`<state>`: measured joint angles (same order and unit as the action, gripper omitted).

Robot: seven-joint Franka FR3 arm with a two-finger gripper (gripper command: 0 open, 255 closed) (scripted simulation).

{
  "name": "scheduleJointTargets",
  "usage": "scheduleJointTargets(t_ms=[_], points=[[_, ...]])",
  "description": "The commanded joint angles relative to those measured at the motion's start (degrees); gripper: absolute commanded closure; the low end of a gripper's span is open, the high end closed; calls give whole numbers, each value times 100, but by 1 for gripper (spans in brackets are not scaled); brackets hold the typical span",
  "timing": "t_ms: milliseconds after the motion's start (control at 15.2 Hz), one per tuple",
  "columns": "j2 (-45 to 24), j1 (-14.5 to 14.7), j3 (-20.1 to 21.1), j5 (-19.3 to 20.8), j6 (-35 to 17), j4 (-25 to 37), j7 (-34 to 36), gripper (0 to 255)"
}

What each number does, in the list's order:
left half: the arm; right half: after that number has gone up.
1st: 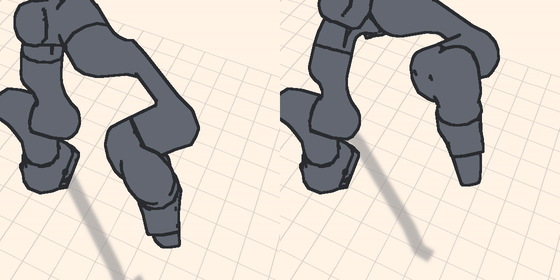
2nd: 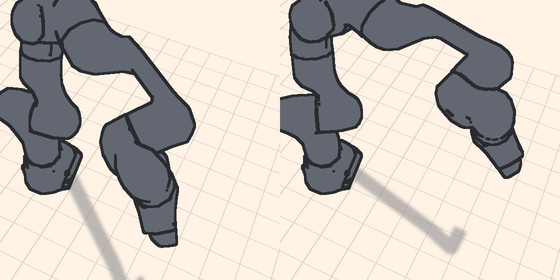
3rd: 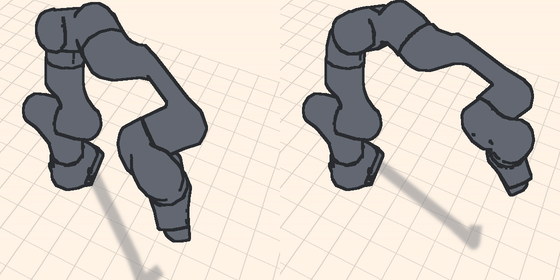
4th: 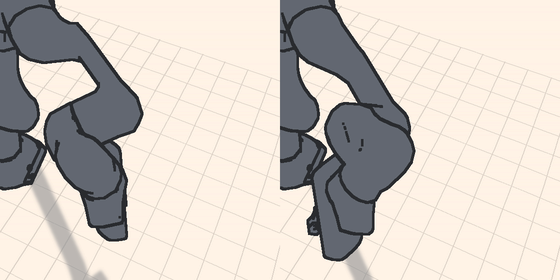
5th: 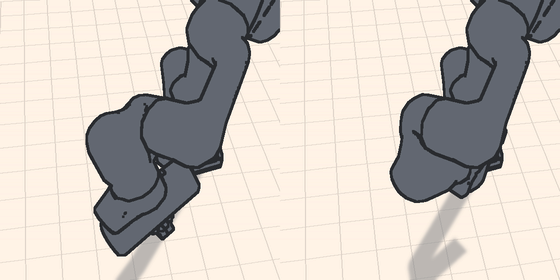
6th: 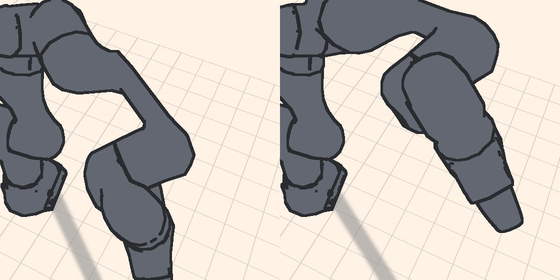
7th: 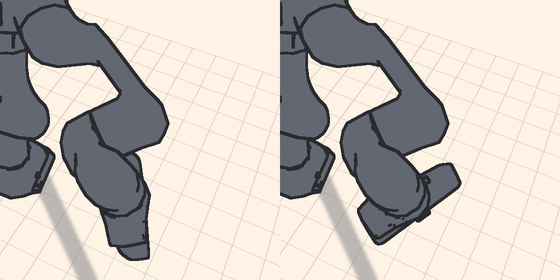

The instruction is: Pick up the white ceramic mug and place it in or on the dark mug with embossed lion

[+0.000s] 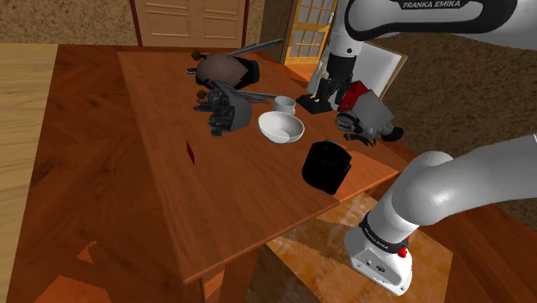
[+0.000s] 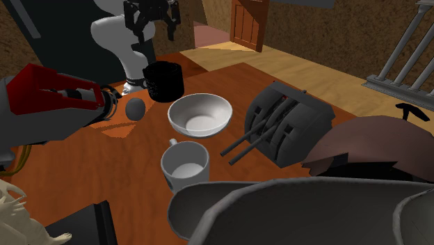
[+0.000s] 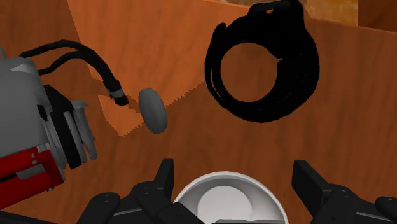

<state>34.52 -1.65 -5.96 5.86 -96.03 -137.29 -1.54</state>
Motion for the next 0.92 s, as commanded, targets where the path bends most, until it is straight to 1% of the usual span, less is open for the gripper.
scheduleJointTargets(t_ms=[0,462,858], points=[[-433,-6,-82,29,-287,168,-76,0],[-1980,-14,-333,6,-1115,936,-359,0],[-3330,-55,-479,-158,-1554,1879,-640,0]])
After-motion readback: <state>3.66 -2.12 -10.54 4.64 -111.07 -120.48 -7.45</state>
